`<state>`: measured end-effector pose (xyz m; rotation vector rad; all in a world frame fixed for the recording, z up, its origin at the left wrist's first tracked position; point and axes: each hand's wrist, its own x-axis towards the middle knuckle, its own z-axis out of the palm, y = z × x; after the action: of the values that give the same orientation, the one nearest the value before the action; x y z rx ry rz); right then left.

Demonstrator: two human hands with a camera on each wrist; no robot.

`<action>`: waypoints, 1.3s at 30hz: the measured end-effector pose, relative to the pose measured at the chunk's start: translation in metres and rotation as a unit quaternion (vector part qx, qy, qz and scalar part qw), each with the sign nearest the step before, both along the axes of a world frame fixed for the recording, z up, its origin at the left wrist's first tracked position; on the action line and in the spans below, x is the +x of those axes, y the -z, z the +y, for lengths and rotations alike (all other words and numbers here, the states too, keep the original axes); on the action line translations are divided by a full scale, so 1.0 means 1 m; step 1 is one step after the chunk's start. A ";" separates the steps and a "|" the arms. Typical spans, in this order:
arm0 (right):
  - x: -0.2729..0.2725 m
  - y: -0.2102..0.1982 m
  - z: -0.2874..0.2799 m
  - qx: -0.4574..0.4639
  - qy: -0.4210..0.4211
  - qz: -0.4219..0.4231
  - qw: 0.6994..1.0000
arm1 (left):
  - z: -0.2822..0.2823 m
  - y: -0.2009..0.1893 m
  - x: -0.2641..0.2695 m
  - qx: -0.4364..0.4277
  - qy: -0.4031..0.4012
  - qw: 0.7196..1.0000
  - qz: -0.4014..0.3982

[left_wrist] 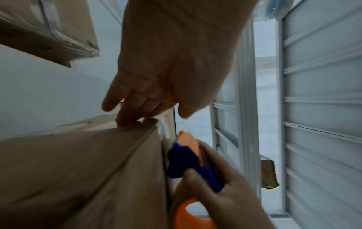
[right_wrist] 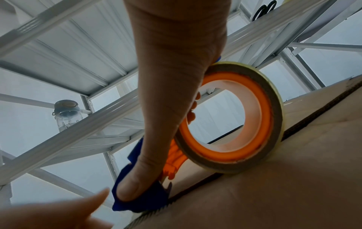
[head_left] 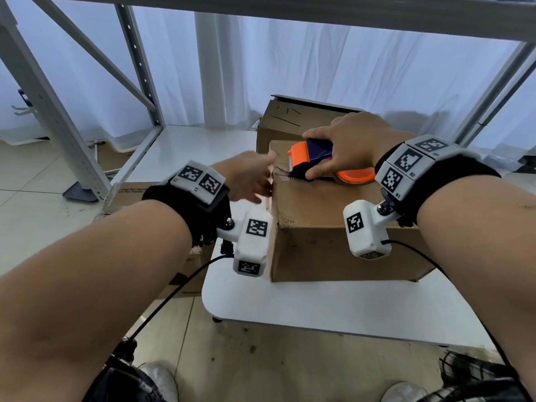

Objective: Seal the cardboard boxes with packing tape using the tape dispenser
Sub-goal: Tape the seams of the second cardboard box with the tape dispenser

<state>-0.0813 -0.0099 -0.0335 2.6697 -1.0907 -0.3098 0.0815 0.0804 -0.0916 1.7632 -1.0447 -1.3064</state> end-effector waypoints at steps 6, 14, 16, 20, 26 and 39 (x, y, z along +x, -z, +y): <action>-0.001 0.000 -0.001 -0.001 0.003 -0.001 1.000 | 0.007 0.008 -0.003 -0.017 0.056 0.997 0.058; -0.003 0.000 -0.005 -0.002 -0.008 -0.012 1.000 | 0.001 0.016 -0.001 -0.123 0.083 0.989 0.023; -0.004 0.000 -0.005 -0.001 -0.008 -0.017 1.000 | 0.000 0.024 -0.002 -0.099 0.091 0.990 0.039; -0.004 0.001 -0.006 0.002 -0.004 -0.024 1.000 | -0.003 0.022 0.005 -0.057 0.141 0.987 -0.055; -0.003 -0.002 -0.005 0.010 -0.004 -0.020 1.000 | -0.013 0.025 0.011 -0.087 0.212 0.922 -0.311; 0.001 -0.017 -0.001 -0.014 -0.026 0.036 0.999 | -0.012 0.027 0.012 -0.134 0.185 0.907 -0.353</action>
<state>-0.0804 -0.0106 -0.0162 2.6357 -0.9943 -0.3757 0.0935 0.0683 -0.1185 1.9127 -1.9356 -0.6458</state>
